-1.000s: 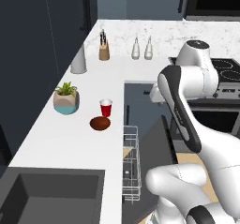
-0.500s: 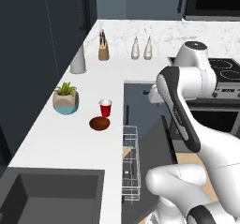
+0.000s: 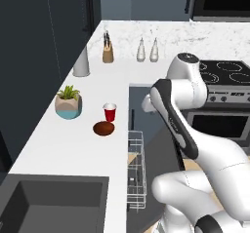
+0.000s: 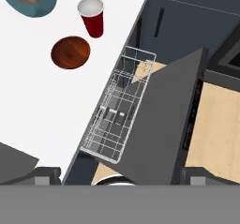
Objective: Pick up the cup and bowl from the counter, place them in the dishwasher, and close the dishwasher door.
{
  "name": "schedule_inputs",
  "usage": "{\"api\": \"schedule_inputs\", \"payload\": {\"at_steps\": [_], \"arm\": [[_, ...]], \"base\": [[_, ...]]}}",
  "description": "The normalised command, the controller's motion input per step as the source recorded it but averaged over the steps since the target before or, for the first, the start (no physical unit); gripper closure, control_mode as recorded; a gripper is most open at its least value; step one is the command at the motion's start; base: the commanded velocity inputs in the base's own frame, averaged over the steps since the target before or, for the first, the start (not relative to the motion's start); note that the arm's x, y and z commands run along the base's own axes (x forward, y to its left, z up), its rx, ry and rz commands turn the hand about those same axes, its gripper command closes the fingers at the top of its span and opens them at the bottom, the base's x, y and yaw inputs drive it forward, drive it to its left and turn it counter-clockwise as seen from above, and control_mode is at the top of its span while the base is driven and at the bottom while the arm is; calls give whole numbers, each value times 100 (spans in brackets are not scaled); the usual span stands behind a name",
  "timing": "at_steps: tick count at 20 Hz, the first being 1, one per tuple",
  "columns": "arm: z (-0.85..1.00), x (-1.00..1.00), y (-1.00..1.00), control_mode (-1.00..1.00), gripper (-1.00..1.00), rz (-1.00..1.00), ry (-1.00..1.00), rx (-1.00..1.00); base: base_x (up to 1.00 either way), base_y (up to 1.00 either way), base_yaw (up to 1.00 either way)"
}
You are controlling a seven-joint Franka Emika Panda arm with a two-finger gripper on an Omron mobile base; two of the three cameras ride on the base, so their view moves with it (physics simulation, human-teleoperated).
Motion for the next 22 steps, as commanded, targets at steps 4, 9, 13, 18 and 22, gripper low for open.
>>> {"api": "schedule_inputs", "payload": {"at_steps": [4, 9, 13, 18, 22], "arm": [[-36, 46, 30, -100, -100, 5, -1, 0], [-35, 39, 31, -100, -100, 2, 0, 0], [-41, 38, 27, -100, -100, 0, 0, 0], [-49, 28, 21, -100, -100, 0, 0, 2], [-52, 36, 28, -100, -100, 0, 0, 4]], "base": [[0, 0, 0], [0, 0, 0], [0, 0, 0], [0, 0, 0], [0, 0, 0]]}}
